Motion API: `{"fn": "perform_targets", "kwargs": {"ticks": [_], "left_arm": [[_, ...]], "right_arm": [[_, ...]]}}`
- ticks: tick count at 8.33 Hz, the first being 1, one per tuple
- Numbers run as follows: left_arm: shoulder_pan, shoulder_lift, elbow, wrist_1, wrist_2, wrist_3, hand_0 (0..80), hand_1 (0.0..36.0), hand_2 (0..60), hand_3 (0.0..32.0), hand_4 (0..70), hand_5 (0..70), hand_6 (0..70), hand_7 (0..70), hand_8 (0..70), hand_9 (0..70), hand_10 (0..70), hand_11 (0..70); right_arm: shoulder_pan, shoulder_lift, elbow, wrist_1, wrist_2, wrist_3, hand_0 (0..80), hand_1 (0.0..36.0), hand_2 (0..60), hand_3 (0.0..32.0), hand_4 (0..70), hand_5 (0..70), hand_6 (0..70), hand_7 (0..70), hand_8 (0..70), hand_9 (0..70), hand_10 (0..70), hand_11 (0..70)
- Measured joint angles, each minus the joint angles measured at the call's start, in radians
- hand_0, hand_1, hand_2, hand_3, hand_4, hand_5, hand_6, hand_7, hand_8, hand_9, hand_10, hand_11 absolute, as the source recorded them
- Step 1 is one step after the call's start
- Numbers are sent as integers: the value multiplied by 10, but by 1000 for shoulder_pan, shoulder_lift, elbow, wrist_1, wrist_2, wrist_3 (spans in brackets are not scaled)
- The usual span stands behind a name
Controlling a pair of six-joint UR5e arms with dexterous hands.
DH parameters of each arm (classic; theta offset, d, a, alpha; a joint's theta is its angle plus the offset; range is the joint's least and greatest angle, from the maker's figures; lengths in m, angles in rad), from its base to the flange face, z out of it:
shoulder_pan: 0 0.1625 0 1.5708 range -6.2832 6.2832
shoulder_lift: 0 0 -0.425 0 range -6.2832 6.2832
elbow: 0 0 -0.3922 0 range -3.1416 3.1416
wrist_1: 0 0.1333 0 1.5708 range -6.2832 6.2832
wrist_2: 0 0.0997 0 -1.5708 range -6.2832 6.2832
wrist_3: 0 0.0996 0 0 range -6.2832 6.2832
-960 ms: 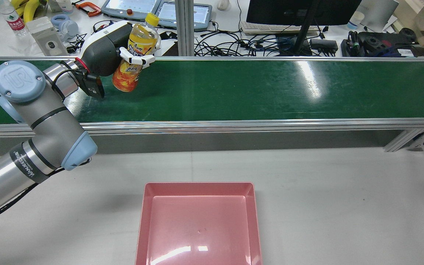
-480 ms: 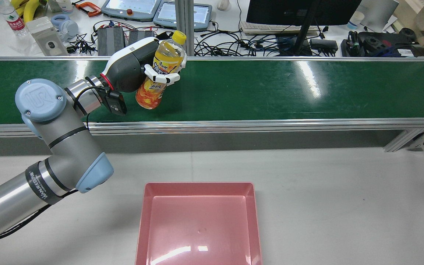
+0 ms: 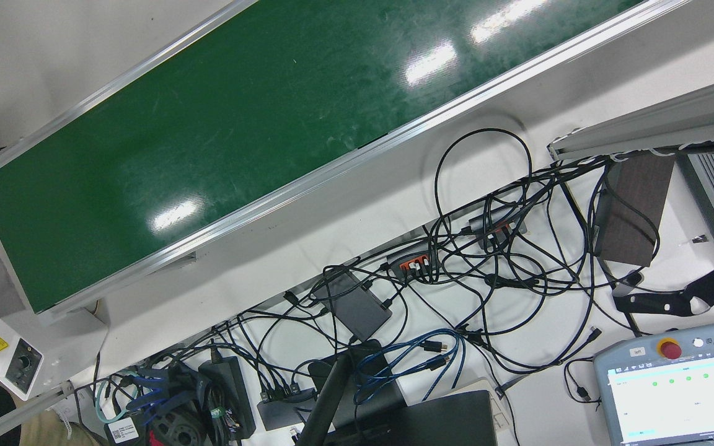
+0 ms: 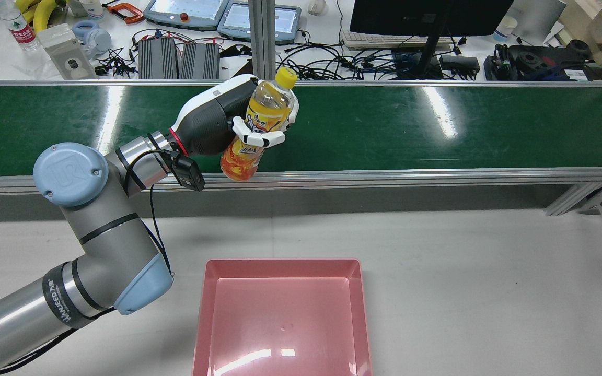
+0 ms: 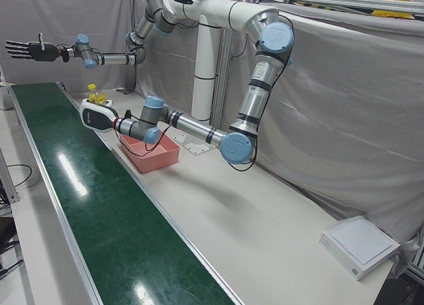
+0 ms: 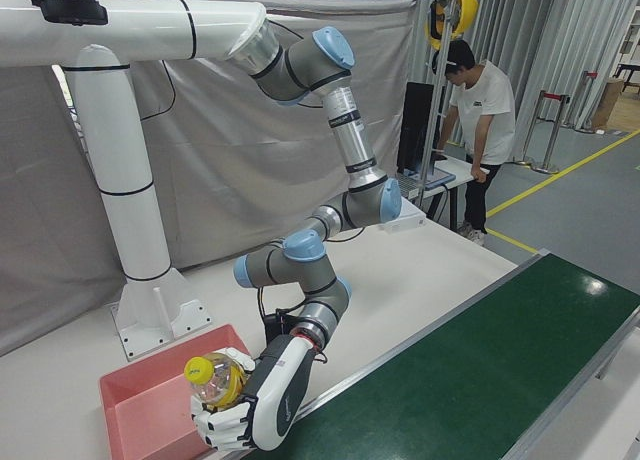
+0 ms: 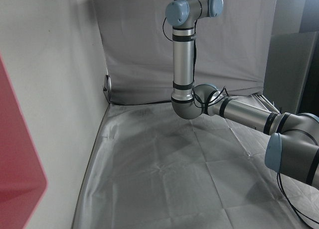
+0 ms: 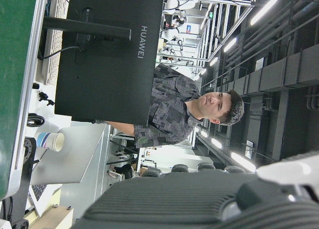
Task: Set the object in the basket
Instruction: 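Lift the bottle off the belt and carry it toward the pink tray, then lower the bottle into the pink tray and open the left hand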
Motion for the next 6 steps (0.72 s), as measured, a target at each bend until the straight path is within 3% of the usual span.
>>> {"fn": "perform_targets", "kwargs": {"ticks": [4,5,6], "left_arm": [[155,87,-137,-21,0,70,506,148,600,0,700,700,700,700,607,700,585,700],[193,101,-159,-31,1,86,514,109,290,0,700,575,542,700,491,688,505,700],[226,120,-170,-51,1,102,509,85,44,0,522,396,313,551,336,497,401,566]], "right_arm": [[0,0,0,0,1,0,0,0,0,0,0,0,0,0,0,0,0,0],[0,0,0,0,1,0,0,0,0,0,0,0,0,0,0,0,0,0],[0,0,0,0,1,0,0,0,0,0,0,0,0,0,0,0,0,0]]}}
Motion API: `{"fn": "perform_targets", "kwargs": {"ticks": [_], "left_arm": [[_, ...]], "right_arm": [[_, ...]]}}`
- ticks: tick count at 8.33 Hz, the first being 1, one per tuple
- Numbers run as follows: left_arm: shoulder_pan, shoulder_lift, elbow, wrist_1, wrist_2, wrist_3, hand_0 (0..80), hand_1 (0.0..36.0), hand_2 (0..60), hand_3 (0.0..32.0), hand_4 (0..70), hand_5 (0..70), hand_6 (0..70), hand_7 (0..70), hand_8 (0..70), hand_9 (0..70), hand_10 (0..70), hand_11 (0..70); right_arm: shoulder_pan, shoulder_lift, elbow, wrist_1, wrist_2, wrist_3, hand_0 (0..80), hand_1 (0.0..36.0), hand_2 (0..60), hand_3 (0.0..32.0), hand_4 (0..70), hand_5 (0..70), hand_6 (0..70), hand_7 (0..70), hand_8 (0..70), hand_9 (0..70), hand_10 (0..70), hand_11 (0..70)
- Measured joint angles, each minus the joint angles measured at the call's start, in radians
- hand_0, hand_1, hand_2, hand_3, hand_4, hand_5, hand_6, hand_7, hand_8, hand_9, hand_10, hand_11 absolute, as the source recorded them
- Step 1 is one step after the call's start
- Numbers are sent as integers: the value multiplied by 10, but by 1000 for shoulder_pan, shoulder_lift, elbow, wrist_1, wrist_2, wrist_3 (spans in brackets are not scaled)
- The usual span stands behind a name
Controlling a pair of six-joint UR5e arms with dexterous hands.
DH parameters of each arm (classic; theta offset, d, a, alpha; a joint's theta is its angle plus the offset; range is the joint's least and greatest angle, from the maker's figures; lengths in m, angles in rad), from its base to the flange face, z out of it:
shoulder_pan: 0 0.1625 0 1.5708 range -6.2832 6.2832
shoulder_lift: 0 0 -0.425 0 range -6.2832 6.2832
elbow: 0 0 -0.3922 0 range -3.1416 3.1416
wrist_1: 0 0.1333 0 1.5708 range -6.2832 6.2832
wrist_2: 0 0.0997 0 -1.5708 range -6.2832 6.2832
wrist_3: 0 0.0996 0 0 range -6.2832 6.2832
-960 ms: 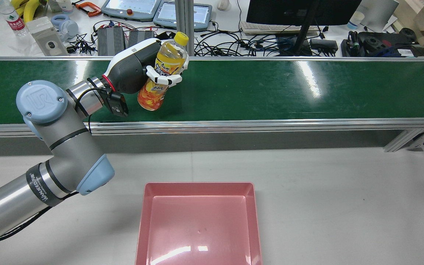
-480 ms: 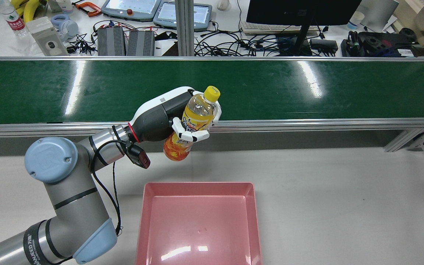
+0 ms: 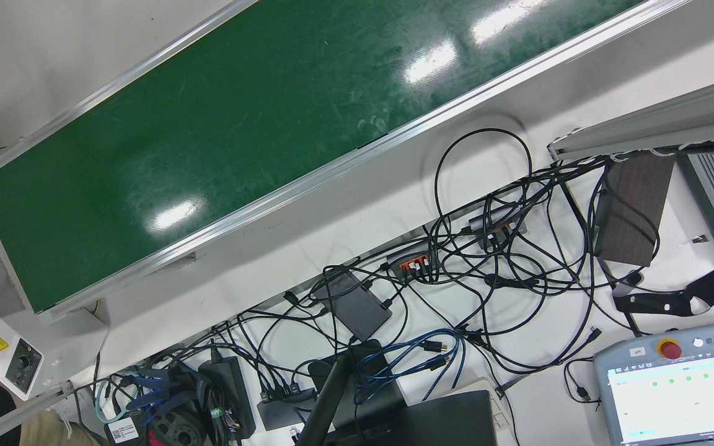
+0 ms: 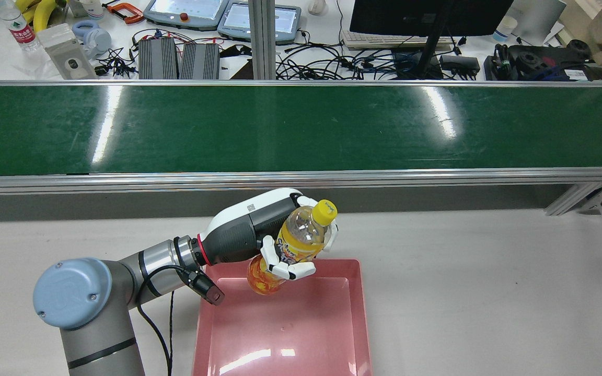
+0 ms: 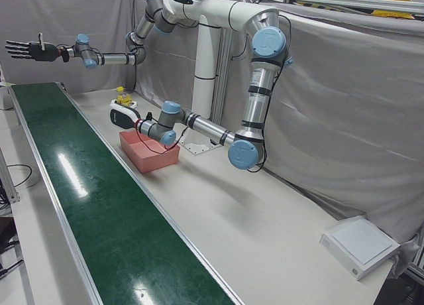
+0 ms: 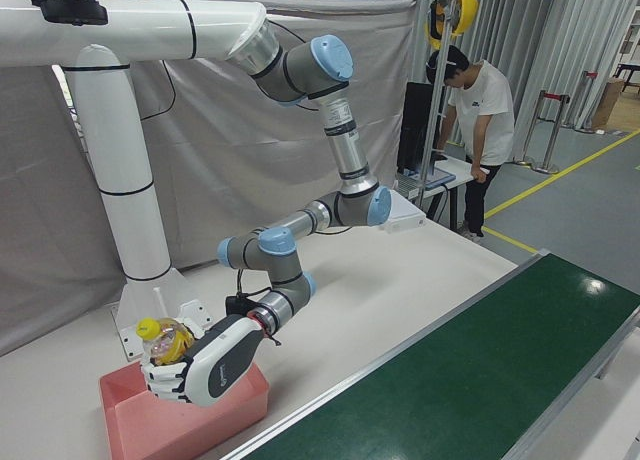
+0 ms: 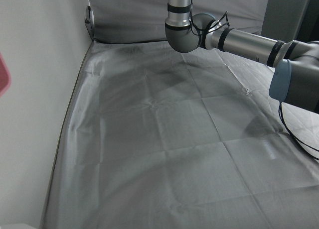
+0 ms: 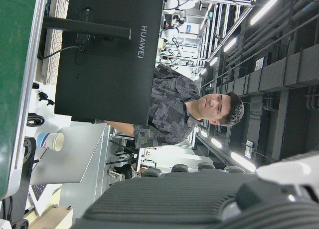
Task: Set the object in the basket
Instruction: 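Lower the bottle into the pink tray and open the left hand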
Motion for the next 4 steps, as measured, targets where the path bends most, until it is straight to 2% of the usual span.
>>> {"fn": "perform_targets", "kwargs": {"ticks": [1,2,3,4], "left_arm": [[28,20,-7,-22,0,14,498,58,0,0,281,241,87,263,166,284,303,442],[47,44,-11,-54,0,22,499,64,0,0,194,175,5,123,107,183,214,320],[58,77,-12,-104,0,27,496,58,0,0,148,93,0,59,82,137,94,147],[62,109,-13,-154,0,28,502,39,0,0,129,5,0,38,50,94,40,68]], "right_arm": [[0,0,-1,0,0,0,0,0,0,0,0,0,0,0,0,0,0,0],[0,0,-1,0,-1,0,0,0,0,0,0,0,0,0,0,0,0,0],[0,-1,-1,0,-1,0,0,0,0,0,0,0,0,0,0,0,0,0],[0,-1,-1,0,0,0,0,0,0,0,0,0,0,0,0,0,0,0]]}}
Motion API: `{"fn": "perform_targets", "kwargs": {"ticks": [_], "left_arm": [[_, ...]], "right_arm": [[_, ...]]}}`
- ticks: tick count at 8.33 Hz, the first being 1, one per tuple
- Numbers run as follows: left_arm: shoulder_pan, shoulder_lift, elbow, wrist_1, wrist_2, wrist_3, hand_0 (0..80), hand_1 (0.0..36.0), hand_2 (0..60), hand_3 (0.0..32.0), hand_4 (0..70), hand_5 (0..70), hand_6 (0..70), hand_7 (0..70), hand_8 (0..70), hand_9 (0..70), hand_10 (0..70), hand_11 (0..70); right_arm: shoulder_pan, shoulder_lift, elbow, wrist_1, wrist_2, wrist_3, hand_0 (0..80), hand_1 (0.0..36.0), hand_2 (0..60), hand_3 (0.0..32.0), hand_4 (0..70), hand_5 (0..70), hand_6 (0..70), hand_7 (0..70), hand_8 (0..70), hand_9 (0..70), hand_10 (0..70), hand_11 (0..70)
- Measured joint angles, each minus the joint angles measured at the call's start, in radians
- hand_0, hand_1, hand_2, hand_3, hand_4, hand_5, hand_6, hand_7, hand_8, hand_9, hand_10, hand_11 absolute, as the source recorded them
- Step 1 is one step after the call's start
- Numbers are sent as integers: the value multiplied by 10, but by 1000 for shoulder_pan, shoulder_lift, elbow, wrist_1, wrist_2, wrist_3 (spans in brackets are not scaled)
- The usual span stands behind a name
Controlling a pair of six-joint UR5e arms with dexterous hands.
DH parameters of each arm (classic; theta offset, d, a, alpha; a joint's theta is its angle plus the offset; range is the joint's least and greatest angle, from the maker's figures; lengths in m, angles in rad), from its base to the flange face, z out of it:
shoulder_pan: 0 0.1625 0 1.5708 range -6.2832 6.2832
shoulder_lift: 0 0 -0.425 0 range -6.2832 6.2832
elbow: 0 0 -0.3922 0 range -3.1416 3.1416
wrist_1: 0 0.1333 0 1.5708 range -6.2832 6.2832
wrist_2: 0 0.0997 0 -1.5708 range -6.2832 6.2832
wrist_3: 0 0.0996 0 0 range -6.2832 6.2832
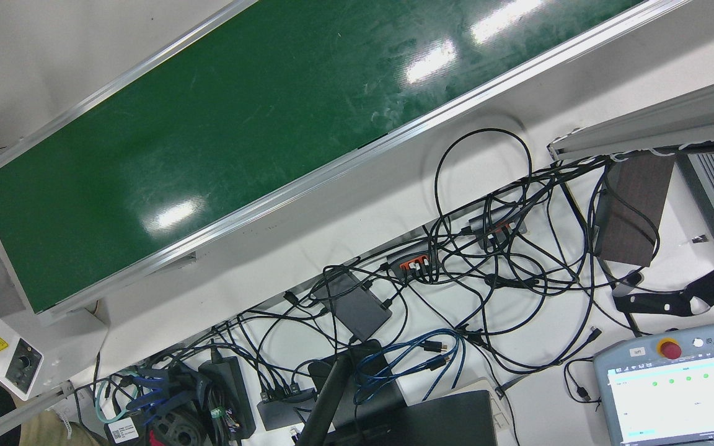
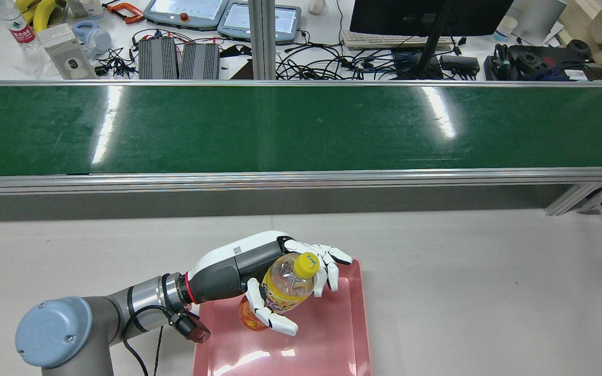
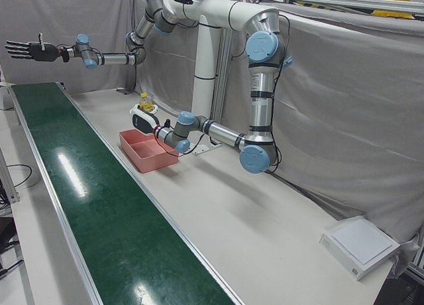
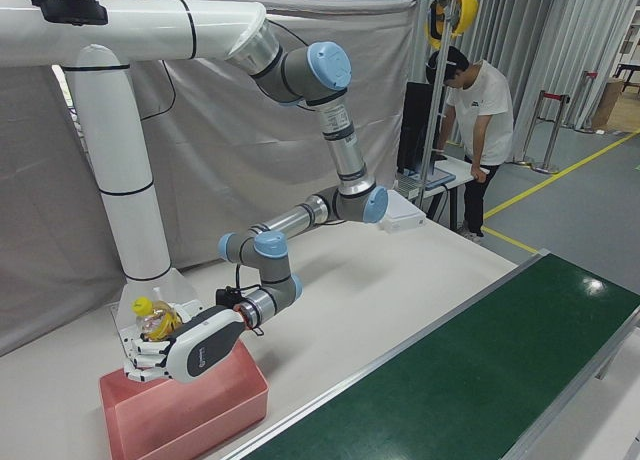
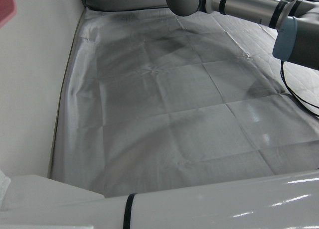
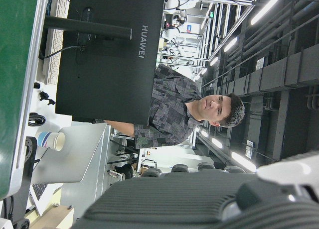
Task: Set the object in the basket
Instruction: 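Lower the bottle into the pink tray and open the left hand, then withdraw the open left hand from the bottle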
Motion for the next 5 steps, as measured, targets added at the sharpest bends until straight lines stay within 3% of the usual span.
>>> {"fn": "perform_targets", "kwargs": {"ticks": [2,5], "left_arm": [[3,29,-1,-59,0,1,482,0,0,0,114,0,0,22,20,54,14,27],[1,35,-2,-86,-2,1,474,0,0,0,118,0,0,16,19,53,12,23]], "right_arm": [[0,0,0,0,1,0,0,0,0,0,0,0,0,0,0,0,0,0],[0,0,0,0,1,0,0,0,0,0,0,0,0,0,0,0,0,0]]}}
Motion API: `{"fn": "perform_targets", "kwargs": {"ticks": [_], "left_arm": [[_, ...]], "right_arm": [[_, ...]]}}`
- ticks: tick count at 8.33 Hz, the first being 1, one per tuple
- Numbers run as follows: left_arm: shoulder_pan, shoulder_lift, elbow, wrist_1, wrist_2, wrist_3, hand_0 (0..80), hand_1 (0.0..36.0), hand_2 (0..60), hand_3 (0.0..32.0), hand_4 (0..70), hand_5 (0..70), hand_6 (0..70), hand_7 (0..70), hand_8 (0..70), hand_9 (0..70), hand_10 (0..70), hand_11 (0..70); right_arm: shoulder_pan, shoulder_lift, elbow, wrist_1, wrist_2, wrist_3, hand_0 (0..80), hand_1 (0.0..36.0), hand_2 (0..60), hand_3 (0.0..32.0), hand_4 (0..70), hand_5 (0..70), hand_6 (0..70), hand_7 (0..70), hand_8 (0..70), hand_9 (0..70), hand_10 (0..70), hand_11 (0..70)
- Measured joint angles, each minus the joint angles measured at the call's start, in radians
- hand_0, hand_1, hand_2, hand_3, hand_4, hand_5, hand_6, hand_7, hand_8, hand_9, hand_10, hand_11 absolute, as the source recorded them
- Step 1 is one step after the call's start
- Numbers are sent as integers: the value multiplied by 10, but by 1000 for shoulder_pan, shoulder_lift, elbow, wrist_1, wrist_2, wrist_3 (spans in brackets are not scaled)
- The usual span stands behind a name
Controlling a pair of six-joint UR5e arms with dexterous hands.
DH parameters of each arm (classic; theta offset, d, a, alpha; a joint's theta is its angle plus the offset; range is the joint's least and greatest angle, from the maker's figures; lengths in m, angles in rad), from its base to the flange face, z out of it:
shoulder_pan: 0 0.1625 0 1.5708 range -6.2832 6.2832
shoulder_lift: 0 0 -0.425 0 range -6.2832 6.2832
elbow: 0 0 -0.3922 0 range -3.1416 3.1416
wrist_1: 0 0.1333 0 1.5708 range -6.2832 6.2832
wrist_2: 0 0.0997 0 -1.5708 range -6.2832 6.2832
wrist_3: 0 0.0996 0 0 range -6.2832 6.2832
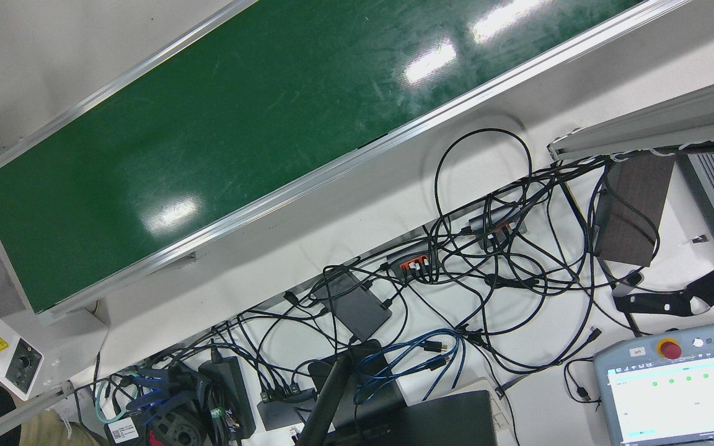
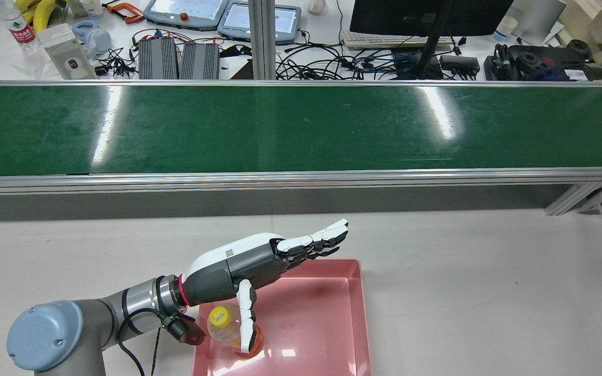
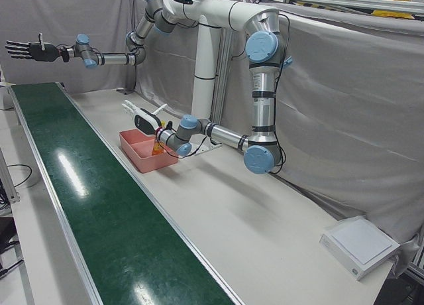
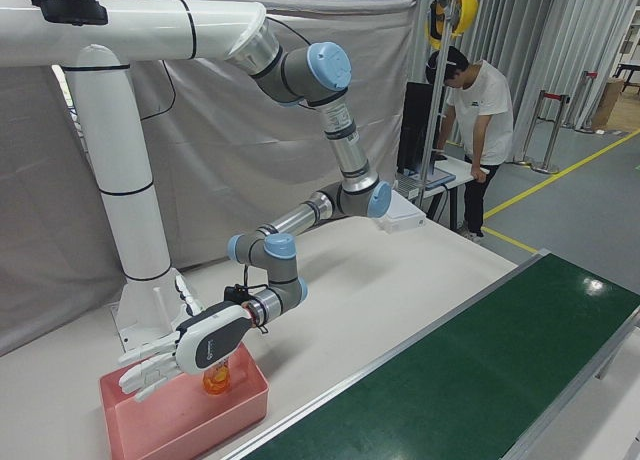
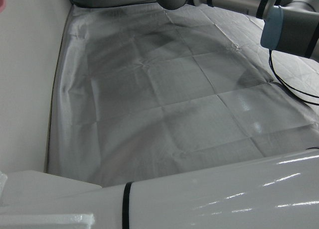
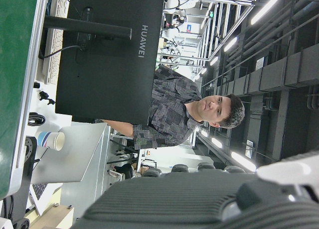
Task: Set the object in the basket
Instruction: 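Withdraw the open left hand from the bottle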
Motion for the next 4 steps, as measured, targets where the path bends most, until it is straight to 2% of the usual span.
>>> {"fn": "perform_targets", "kwargs": {"ticks": [4], "left_arm": [[-4,-1,-8,-1,0,-11,489,0,0,0,142,0,0,9,31,69,25,43]], "right_arm": [[0,0,0,0,-1,0,0,0,0,0,0,0,0,0,0,0,0,0]]}}
